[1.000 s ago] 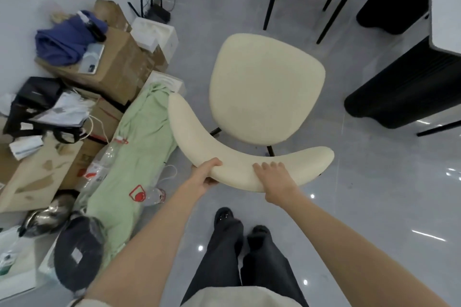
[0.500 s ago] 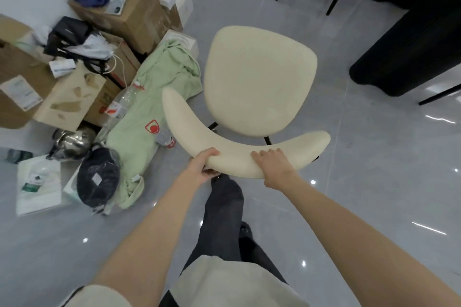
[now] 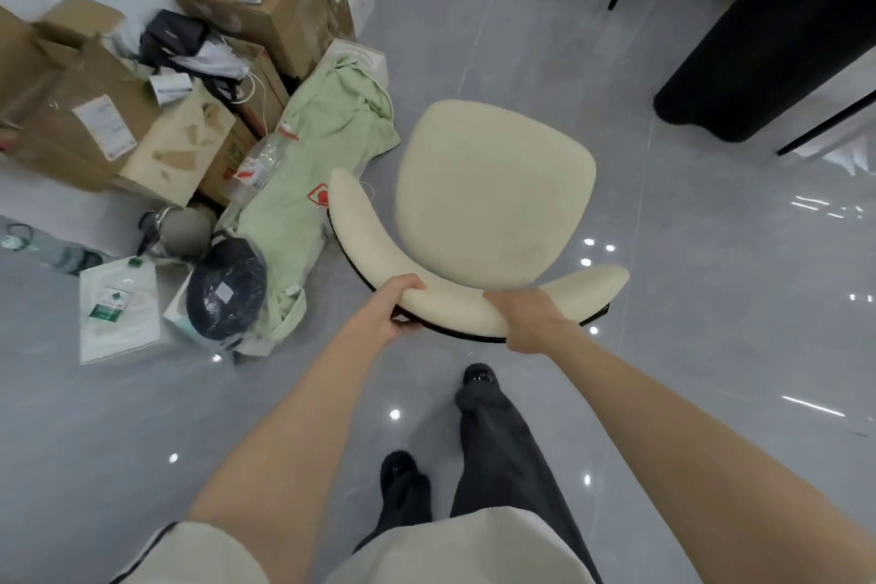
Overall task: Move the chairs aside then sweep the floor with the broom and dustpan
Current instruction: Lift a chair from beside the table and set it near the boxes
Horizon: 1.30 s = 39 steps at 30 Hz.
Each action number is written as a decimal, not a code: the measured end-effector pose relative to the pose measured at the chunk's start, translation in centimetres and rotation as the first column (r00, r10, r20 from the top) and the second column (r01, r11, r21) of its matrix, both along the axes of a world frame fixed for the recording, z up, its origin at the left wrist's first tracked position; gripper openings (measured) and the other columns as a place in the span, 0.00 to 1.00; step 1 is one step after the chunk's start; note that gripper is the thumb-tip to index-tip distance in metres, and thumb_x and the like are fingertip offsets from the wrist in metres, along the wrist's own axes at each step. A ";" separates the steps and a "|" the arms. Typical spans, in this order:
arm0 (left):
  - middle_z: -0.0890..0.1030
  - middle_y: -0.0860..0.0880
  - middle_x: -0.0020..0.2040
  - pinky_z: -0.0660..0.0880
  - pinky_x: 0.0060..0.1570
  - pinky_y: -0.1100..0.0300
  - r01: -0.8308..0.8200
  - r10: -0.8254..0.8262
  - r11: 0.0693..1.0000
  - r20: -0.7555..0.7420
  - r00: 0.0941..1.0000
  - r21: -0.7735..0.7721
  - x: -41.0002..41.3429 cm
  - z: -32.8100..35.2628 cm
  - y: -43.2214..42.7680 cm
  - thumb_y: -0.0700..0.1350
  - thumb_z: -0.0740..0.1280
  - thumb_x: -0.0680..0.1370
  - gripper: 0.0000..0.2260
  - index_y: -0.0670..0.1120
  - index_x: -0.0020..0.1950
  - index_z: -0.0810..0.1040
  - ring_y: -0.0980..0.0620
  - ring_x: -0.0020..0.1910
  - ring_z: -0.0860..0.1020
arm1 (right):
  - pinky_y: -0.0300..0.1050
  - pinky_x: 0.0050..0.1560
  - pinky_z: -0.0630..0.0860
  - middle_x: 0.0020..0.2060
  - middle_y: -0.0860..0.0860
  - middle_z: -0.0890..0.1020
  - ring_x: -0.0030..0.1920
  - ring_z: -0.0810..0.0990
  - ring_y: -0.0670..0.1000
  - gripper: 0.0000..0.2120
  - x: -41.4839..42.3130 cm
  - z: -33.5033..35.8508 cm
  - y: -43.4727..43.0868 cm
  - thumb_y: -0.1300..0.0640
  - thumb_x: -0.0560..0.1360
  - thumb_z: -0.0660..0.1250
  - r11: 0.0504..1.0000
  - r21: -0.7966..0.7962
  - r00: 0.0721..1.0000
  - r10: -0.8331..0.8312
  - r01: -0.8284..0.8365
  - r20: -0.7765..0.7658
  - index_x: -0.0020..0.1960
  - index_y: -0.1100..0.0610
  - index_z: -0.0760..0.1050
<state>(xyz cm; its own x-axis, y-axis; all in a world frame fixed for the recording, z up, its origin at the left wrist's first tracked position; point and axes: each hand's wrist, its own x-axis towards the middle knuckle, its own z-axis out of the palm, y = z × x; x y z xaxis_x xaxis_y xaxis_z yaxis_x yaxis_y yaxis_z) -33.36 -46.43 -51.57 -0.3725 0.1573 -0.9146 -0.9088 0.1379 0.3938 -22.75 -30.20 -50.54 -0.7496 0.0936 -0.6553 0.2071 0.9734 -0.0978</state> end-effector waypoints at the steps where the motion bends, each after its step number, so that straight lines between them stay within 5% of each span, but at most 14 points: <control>1: 0.72 0.45 0.42 0.76 0.58 0.45 0.007 -0.007 1.000 0.001 1.000 -0.007 0.8 0.3 -1.1 0.38 0.67 0.72 0.05 0.43 0.42 0.71 0.50 0.41 0.72 | 0.44 0.62 0.70 0.64 0.53 0.75 0.62 0.74 0.56 0.30 0.7 0.3 -1.1 0.61 0.73 0.65 1.000 -0.014 0.999 -0.024 0.024 0.031 0.73 0.54 0.61; 7: 0.72 0.45 0.41 0.76 0.55 0.47 0.047 -0.046 0.996 0.014 0.999 -0.081 3.3 1.5 -6.7 0.40 0.67 0.72 0.06 0.42 0.43 0.70 0.49 0.40 0.73 | 0.45 0.62 0.68 0.67 0.53 0.72 0.64 0.71 0.57 0.34 3.4 0.9 -7.1 0.61 0.74 0.62 0.996 -0.052 0.995 -0.066 0.070 0.074 0.77 0.50 0.55; 16: 0.70 0.46 0.41 0.73 0.61 0.44 -0.029 0.030 0.995 0.002 1.000 -0.091 2.8 1.6 -13.2 0.39 0.65 0.74 0.06 0.44 0.40 0.70 0.50 0.43 0.71 | 0.44 0.50 0.63 0.58 0.52 0.77 0.59 0.72 0.56 0.29 2.5 -0.6 -13.8 0.59 0.70 0.67 0.996 -0.080 0.999 -0.041 0.041 -0.004 0.70 0.51 0.65; 22: 0.69 0.45 0.43 0.73 0.61 0.42 -0.133 0.137 0.987 0.035 0.990 -0.090 0.5 1.8 -16.3 0.38 0.68 0.73 0.08 0.44 0.41 0.69 0.45 0.53 0.70 | 0.47 0.59 0.65 0.57 0.53 0.77 0.60 0.71 0.57 0.23 -0.9 -0.2 -15.8 0.61 0.71 0.65 0.993 -0.120 1.000 0.017 -0.020 -0.025 0.65 0.53 0.68; 28: 0.70 0.45 0.42 0.73 0.61 0.42 -0.168 0.172 0.983 0.051 0.984 -0.077 -0.3 1.8 -15.7 0.40 0.70 0.72 0.09 0.43 0.43 0.69 0.48 0.45 0.73 | 0.48 0.62 0.66 0.56 0.52 0.78 0.59 0.73 0.57 0.25 -2.7 -0.3 -14.4 0.62 0.70 0.62 0.994 -0.091 0.998 0.061 -0.063 -0.022 0.67 0.51 0.67; 31: 0.72 0.45 0.42 0.76 0.54 0.46 -0.151 0.154 0.984 0.022 0.988 -0.090 0.3 1.5 -15.2 0.42 0.71 0.72 0.14 0.42 0.52 0.70 0.49 0.42 0.73 | 0.48 0.63 0.66 0.56 0.52 0.78 0.59 0.73 0.57 0.26 -2.5 -0.2 -14.1 0.62 0.70 0.63 0.995 -0.083 0.998 0.052 -0.054 -0.021 0.67 0.50 0.67; 36: 0.76 0.47 0.48 0.75 0.51 0.52 -0.223 0.221 0.972 -0.034 0.975 -0.076 1.3 1.3 -15.0 0.49 0.72 0.72 0.21 0.44 0.59 0.69 0.45 0.53 0.74 | 0.44 0.54 0.66 0.56 0.53 0.78 0.58 0.75 0.57 0.24 -2.4 0.6 -13.8 0.63 0.69 0.64 0.985 -0.169 1.000 0.013 -0.017 -0.022 0.64 0.53 0.69; 39: 0.77 0.45 0.59 0.75 0.52 0.54 -0.341 0.288 0.920 -0.255 0.923 -0.193 2.1 1.0 -14.5 0.46 0.74 0.70 0.25 0.41 0.64 0.70 0.45 0.56 0.77 | 0.42 0.55 0.70 0.60 0.51 0.77 0.61 0.75 0.56 0.31 -2.0 1.8 -12.7 0.63 0.67 0.66 0.949 -0.303 0.996 -0.082 0.087 0.029 0.69 0.52 0.68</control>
